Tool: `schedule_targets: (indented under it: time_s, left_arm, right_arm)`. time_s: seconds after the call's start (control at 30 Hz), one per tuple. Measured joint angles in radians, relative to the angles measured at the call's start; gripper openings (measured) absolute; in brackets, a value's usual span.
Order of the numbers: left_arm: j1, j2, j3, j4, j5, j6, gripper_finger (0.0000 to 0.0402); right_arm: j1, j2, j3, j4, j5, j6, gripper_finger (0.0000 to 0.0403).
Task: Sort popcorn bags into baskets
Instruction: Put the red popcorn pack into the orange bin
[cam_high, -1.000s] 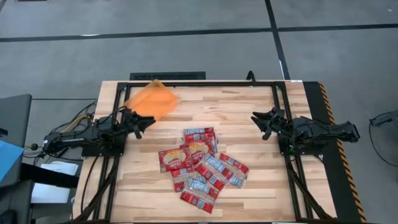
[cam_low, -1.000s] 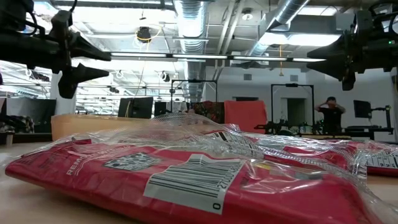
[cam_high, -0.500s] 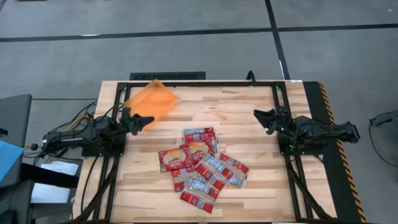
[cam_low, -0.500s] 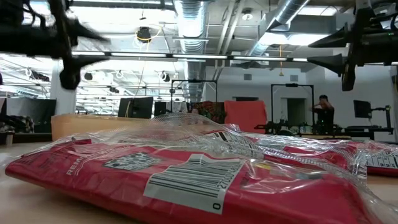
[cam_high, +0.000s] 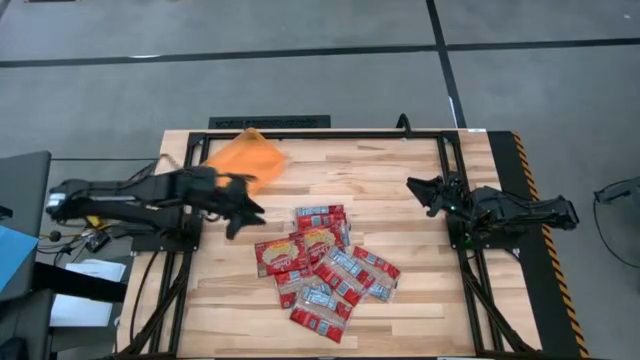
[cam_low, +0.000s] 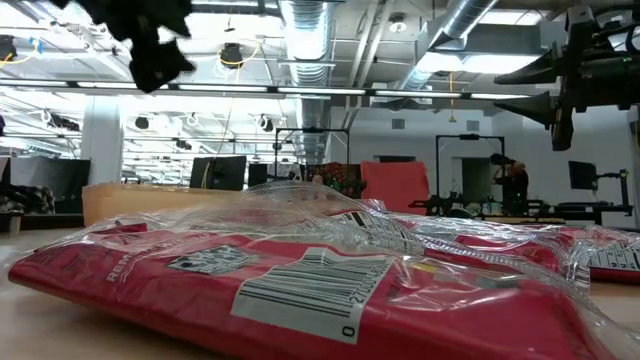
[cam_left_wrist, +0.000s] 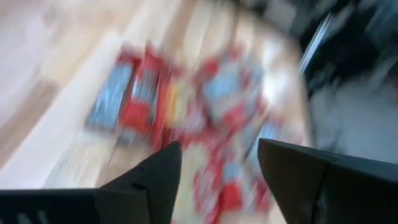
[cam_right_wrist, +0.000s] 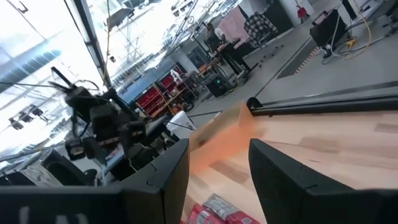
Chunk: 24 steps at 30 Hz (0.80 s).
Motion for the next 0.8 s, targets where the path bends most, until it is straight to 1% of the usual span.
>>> schedule_targets:
  time_s: [0.1, 0.2, 0.3, 0.4, 0.63, 0.7, 0.8]
  left_arm:
    - [-0.012, 0.145, 0.063, -0.086, 0.007, 0.109, 0.0234]
    - [-0.013, 0.266, 0.066, -0.088, 0.049, 0.179, 0.0261]
    - [-0.014, 0.371, 0.066, -0.086, 0.056, 0.233, 0.0275]
    - [-0.014, 0.46, 0.045, -0.032, 0.054, 0.289, 0.0278]
    - [-0.011, 0.633, -0.011, 0.169, 0.092, 0.319, 0.0278]
    - [-0.005, 0.675, -0.024, 0.205, 0.143, 0.308, 0.0278]
    - [0.005, 0.734, -0.027, 0.227, 0.281, 0.297, 0.0265]
  right_arm:
    - [0.0, 0.0, 0.0, -0.026, -0.002, 0.0, 0.019]
    - [0.0, 0.0, 0.001, -0.053, -0.002, 0.0, 0.0192]
    - [0.0, 0.0, 0.003, -0.063, -0.002, 0.0, 0.0196]
    - [0.0, 0.0, 0.003, -0.068, -0.002, 0.0, 0.0199]
    - [0.0, 0.0, 0.003, -0.07, -0.002, 0.0, 0.0195]
    - [0.001, 0.0, 0.003, -0.07, -0.003, 0.003, 0.0193]
    - [0.001, 0.0, 0.003, -0.071, -0.003, 0.015, 0.019]
